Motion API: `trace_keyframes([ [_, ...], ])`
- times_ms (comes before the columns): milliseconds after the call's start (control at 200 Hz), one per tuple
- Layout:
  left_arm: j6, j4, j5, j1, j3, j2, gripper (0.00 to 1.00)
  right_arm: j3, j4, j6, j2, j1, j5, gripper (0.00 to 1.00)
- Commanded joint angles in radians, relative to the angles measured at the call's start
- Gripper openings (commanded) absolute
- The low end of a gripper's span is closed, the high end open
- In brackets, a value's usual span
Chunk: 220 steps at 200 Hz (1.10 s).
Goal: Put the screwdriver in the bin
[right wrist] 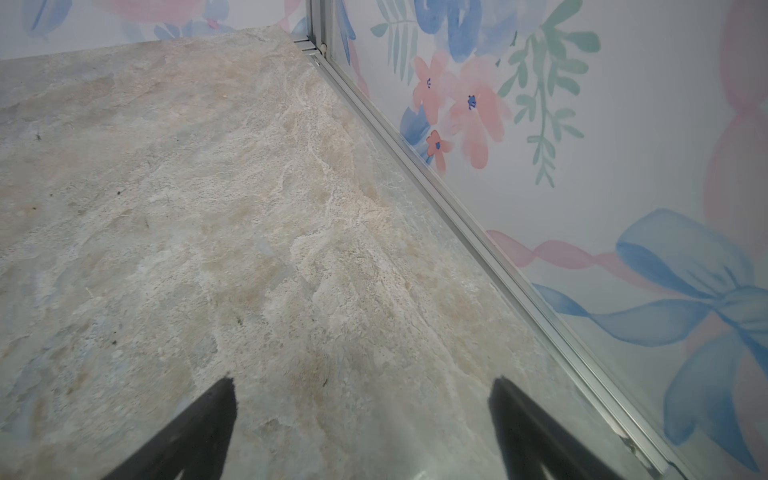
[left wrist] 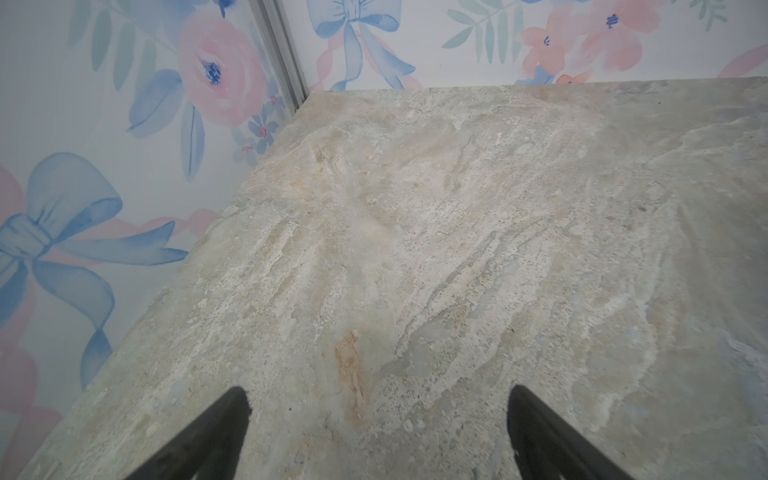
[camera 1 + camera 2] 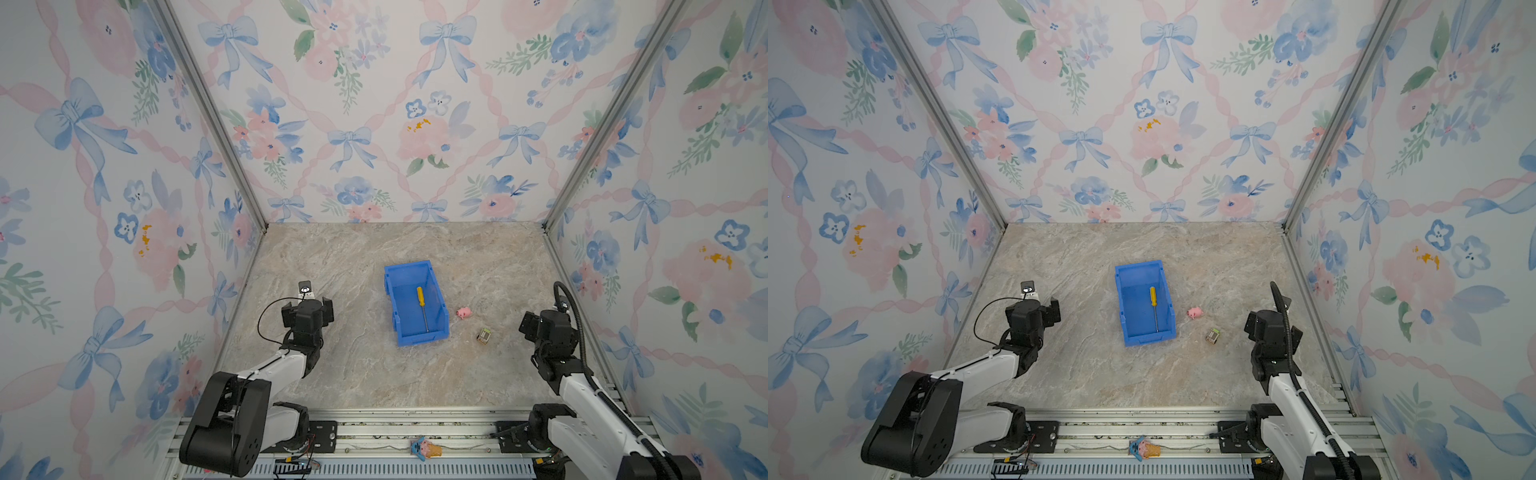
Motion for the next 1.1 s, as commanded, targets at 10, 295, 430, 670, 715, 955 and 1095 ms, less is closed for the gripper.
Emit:
trace_keyframes([
  [10,0.036,0.198,0.013,0.011,-0.010,0.058,0.97,-0.026,0.172,-0.058,0.005,-0.006,-0.079,0.97],
  [295,0.110,0.349,0.062,0.022,-0.001,0.142,0.97,-0.060,0.316,-0.026,0.066,-0.006,-0.088,0.97],
  [430,0.132,0.448,0.122,0.041,-0.036,0.167,0.98,-0.010,0.398,-0.029,0.205,-0.006,-0.110,0.97],
  [670,0.091,0.495,0.202,0.100,-0.030,0.240,0.98,0.074,0.465,-0.050,0.368,-0.007,-0.139,0.97],
  [715,0.079,0.533,0.222,0.115,-0.049,0.255,0.97,0.083,0.469,-0.051,0.382,-0.008,-0.149,0.97],
  [955,0.086,0.563,0.238,0.117,-0.059,0.269,0.98,0.130,0.496,-0.083,0.455,-0.008,-0.235,0.97],
  [1095,0.088,0.585,0.236,0.115,-0.064,0.274,0.98,0.149,0.586,-0.078,0.542,-0.006,-0.249,0.97],
])
